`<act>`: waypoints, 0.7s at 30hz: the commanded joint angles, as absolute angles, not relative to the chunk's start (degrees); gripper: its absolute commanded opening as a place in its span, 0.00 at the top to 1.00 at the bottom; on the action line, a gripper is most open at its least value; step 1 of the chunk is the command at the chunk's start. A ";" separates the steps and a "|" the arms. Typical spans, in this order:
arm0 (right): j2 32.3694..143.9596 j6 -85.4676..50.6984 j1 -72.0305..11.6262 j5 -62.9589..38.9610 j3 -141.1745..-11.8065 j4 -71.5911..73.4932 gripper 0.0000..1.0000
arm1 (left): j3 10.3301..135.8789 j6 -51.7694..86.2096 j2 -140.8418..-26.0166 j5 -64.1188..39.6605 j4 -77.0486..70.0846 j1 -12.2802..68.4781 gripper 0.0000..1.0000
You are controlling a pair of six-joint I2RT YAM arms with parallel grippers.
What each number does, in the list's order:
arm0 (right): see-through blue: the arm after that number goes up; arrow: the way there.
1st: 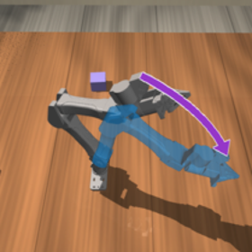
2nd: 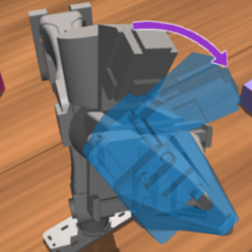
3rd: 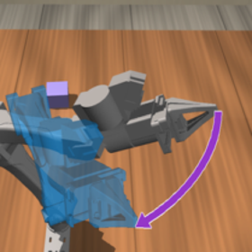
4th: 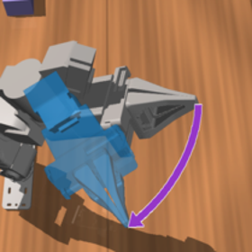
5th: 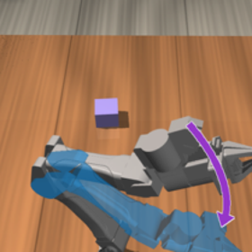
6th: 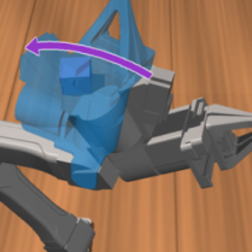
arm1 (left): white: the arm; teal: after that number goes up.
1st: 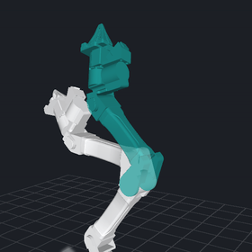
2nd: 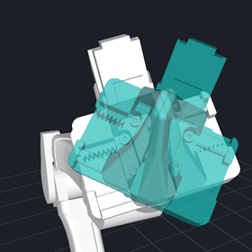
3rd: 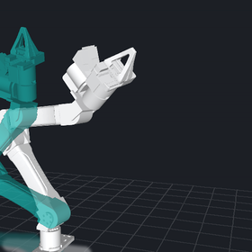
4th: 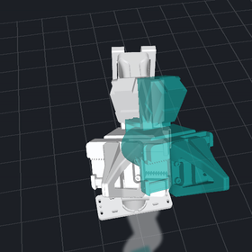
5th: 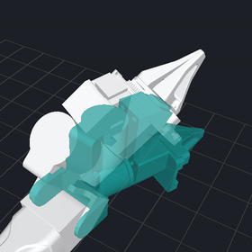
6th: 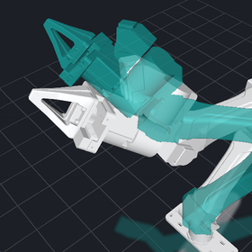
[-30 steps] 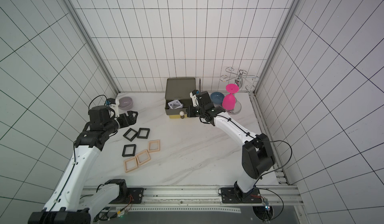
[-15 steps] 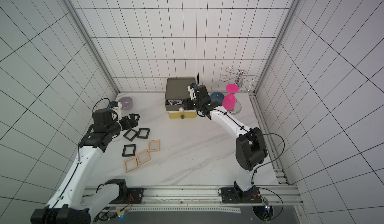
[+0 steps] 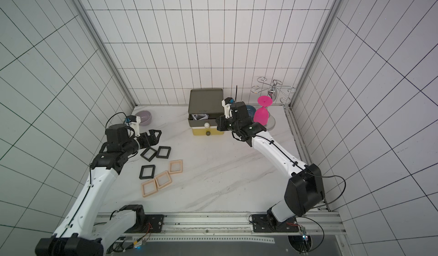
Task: Place the brooch boxes into the drawer by color
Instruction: Close the drawer in the storage box.
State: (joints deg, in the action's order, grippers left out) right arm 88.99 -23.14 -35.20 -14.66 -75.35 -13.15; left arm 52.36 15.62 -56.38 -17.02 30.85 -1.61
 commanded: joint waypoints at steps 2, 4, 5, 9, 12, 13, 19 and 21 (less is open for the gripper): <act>93.40 -24.87 -34.78 -10.90 -74.85 -10.22 1.00 | 51.54 16.08 -56.77 -17.75 29.08 -1.76 0.05; 95.21 -24.79 -34.77 -10.90 -76.11 -10.24 1.00 | 51.85 15.99 -57.28 -17.96 29.33 -1.69 0.05; 95.99 -24.86 -34.76 -10.90 -76.65 -10.03 1.00 | 51.95 15.70 -57.39 -18.03 29.43 -1.74 0.04; 98.78 -24.72 -34.55 -10.48 -78.75 -9.23 1.00 | 51.79 15.61 -56.78 -17.64 29.53 -1.68 0.04; 100.79 -24.52 -34.38 -10.11 -80.84 -8.86 1.00 | 51.53 15.54 -56.26 -17.52 29.52 -1.69 0.04; 101.41 -24.43 -34.34 -10.11 -81.63 -8.72 1.00 | 51.51 15.48 -56.18 -17.49 29.58 -1.73 0.05; 104.09 -24.64 -33.89 -9.84 -84.87 -7.64 1.00 | 51.42 14.87 -55.90 -16.00 30.06 -0.94 0.04; 104.95 -24.78 -33.76 -9.84 -85.74 -7.19 1.00 | 51.43 14.69 -55.90 -15.64 30.22 -0.58 0.04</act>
State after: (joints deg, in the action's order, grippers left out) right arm 103.26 -24.29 -34.70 -11.18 -82.46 -9.85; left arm 52.03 15.73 -56.86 -16.53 30.65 -1.10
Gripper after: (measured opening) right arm 0.042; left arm 0.956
